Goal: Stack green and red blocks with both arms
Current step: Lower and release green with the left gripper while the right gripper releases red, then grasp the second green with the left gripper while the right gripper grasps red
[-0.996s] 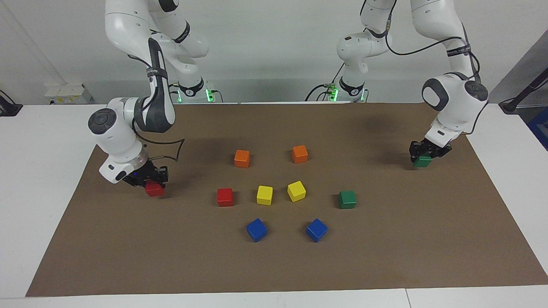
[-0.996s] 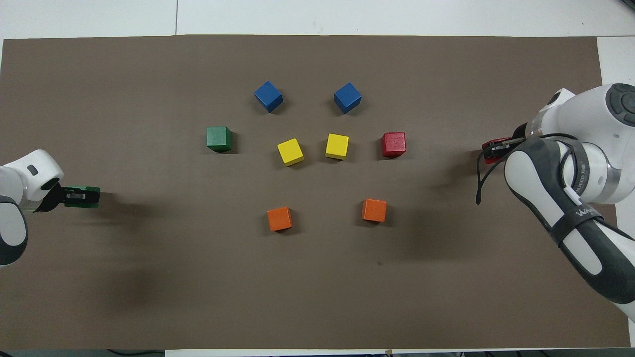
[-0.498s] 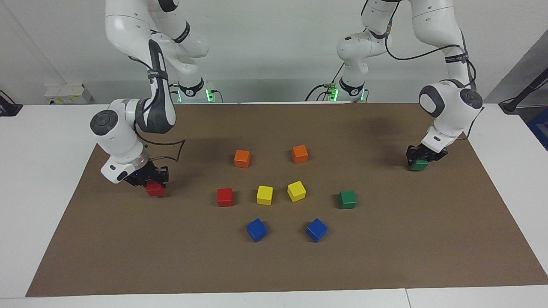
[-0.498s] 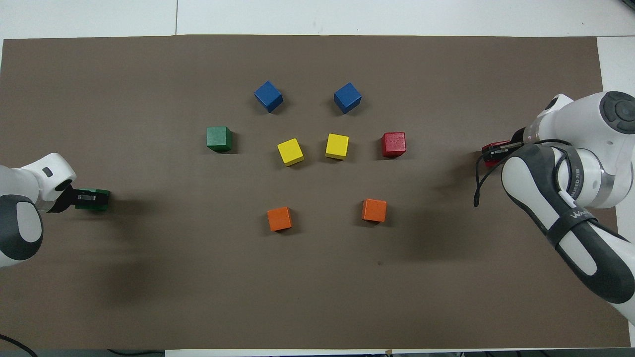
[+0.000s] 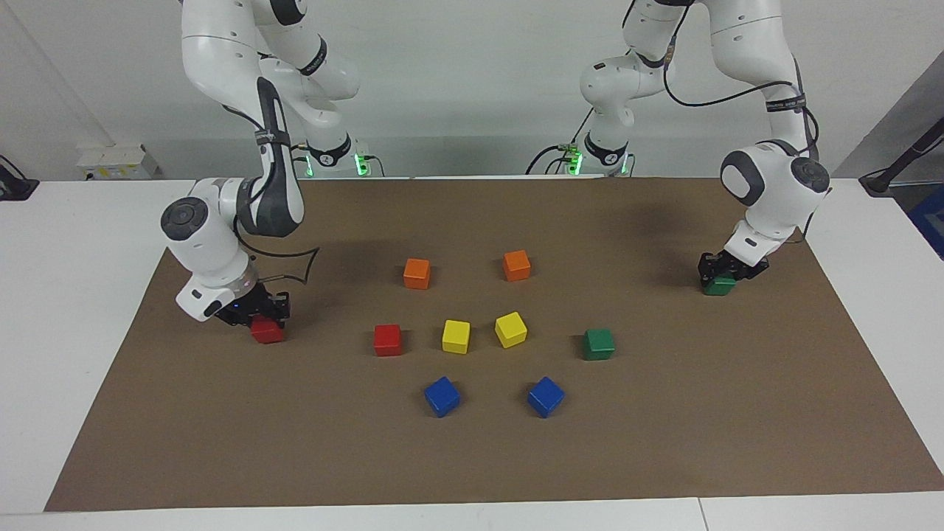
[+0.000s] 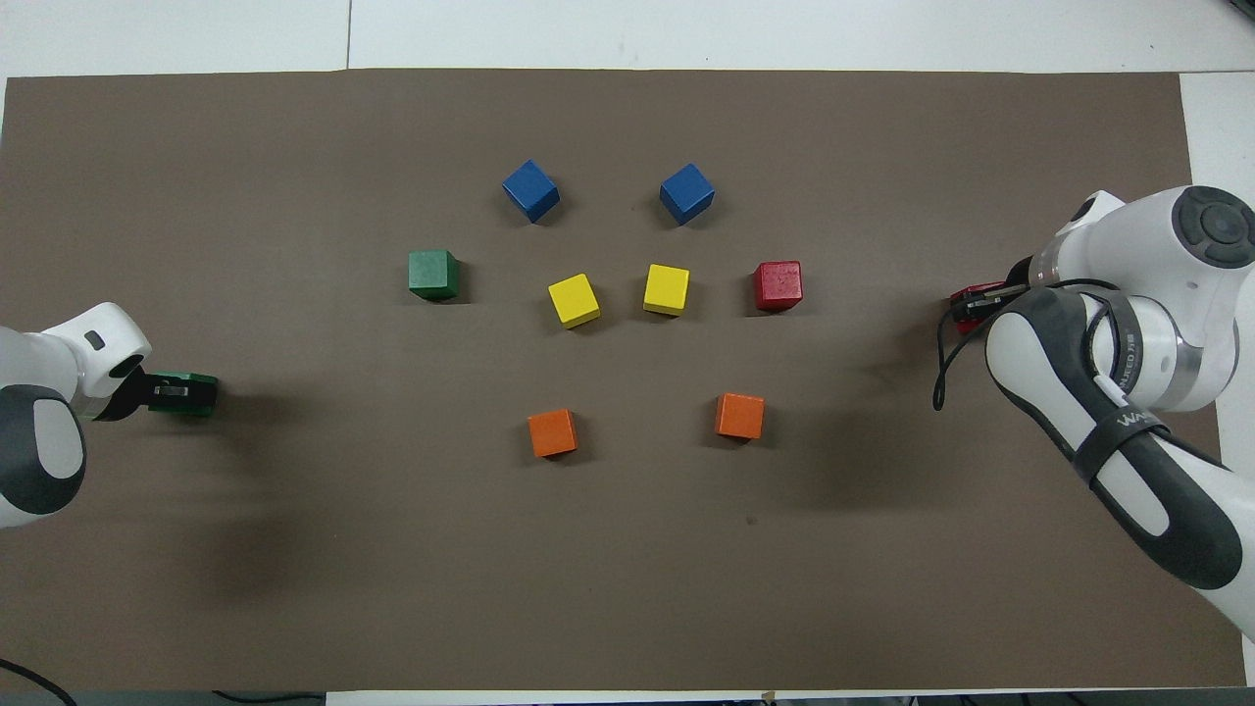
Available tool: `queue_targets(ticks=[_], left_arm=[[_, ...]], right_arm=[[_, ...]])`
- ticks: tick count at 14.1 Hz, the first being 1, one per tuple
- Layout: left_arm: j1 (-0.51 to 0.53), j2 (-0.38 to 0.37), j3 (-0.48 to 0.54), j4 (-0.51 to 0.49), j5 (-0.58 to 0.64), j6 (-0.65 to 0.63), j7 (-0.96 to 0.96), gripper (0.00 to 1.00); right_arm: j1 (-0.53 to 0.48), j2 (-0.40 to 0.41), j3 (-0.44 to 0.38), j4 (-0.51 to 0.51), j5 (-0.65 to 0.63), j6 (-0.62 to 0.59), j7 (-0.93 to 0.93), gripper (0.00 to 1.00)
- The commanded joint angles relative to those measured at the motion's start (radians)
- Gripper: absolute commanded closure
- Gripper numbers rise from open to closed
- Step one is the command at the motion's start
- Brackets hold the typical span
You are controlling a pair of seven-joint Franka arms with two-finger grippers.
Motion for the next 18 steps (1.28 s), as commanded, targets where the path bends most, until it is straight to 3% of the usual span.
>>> queue_targets(ticks=[1,3,5,8,9,10,11,15,18], left_arm=[[0.015,0.012,-0.008,0.020,-0.012,-0.005,0.019,0.00],[0.012,0.012,-0.008,0.076,-0.011,-0.070,0.021,0.00],[0.000,0.014,-0.008,0.201,-0.005,-0.201,0.019,0.00],[-0.075,0.015,-0.010,0.404,-0.005,-0.353,0.004,0.00],[-0.112,0.049,-0.008,0.476,-0.003,-0.411,-0.041,0.00],[-0.150,0.072,-0.010,0.550,-0.003,-0.458,-0.097,0.00],[-0.201,0.089,-0.010,0.582,-0.009,-0.478,-0.141,0.00],[-0.356,0.170,-0.011,0.647,-0.015,-0.460,-0.309,0.00],[-0.414,0.234,-0.011,0.650,-0.014,-0.397,-0.352,0.00]], right_arm=[[-0.017,0.001,0.012,-0.009,-0.014,0.030,-0.023,1.00],[-0.017,0.001,0.012,-0.032,-0.014,0.068,-0.023,1.00],[-0.017,0.001,0.012,-0.034,-0.014,0.076,-0.023,0.97],[-0.017,0.001,0.012,-0.034,-0.014,0.078,-0.023,0.80],[-0.017,0.001,0.012,-0.035,-0.014,0.078,-0.023,0.61],[-0.017,0.001,0.012,-0.037,-0.014,0.082,-0.023,0.10],[-0.018,0.001,0.012,-0.035,-0.014,0.082,-0.025,0.00],[-0.022,-0.011,0.012,-0.011,-0.014,0.041,-0.026,0.00],[0.003,-0.014,0.012,0.160,-0.015,-0.219,-0.008,0.00]])
